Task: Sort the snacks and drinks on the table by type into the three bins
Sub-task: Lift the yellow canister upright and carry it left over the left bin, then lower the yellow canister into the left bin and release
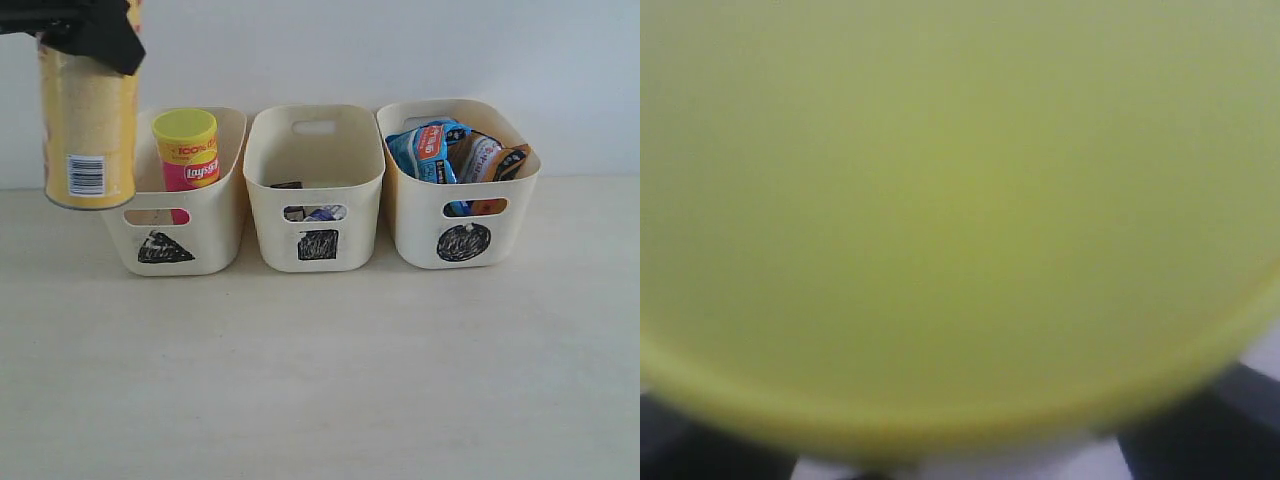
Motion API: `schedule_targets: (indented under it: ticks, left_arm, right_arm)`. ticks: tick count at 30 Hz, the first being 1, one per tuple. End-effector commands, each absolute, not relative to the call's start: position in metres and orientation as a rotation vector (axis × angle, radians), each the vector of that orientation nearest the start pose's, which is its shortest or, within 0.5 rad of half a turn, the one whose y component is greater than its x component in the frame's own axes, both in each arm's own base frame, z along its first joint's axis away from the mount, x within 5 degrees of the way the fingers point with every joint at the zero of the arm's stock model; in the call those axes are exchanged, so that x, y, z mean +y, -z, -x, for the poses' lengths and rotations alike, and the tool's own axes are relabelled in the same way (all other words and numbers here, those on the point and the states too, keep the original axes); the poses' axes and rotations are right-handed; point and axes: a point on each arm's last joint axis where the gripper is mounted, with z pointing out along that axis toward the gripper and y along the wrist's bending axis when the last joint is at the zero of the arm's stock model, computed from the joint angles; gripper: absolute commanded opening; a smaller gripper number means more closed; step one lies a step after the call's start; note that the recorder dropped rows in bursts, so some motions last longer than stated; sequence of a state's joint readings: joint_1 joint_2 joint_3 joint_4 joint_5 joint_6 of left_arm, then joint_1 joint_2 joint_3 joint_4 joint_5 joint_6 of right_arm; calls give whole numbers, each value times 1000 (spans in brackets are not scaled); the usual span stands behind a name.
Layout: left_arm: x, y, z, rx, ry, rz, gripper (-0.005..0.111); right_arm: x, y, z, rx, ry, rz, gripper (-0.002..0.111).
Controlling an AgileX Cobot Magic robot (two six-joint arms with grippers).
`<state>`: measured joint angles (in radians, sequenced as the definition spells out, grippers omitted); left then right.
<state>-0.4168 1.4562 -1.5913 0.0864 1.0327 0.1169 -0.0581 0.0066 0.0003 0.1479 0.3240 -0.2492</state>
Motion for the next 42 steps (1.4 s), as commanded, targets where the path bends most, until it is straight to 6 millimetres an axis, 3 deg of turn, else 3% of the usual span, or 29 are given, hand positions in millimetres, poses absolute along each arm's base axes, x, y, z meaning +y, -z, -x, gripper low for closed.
schedule_targets:
  ticks: [1, 6, 10, 20, 32, 35, 40, 42]
  left_arm:
    - [-92, -420, -303, 2261, 3, -482, 4]
    - [-69, -418, -341, 2093, -19, -340, 4]
    - [-70, -413, -361, 1998, -14, -324, 4]
    - [-72, -358, -427, 1887, 19, -255, 4]
    - [-78, -301, -459, 1956, 75, -194, 6]
    - [-79, -297, -461, 1952, 87, -181, 22]
    - [-79, -298, -462, 1938, 89, -181, 70]
    - [-78, -299, -462, 1936, 91, -175, 78]
  right_arm:
    - [1, -186, -54, 1788, 79, 73, 0]
    - [1, -186, -54, 1788, 79, 73, 0]
    - [1, -186, -54, 1788, 79, 73, 0]
    - [1, -186, -54, 1788, 79, 73, 0]
    - [1, -186, -54, 1788, 79, 73, 0]
    - [1, -186, -54, 1788, 79, 73, 0]
    - [1, -186, -54, 1788, 79, 73, 0]
    - [1, -186, -54, 1788, 79, 73, 0]
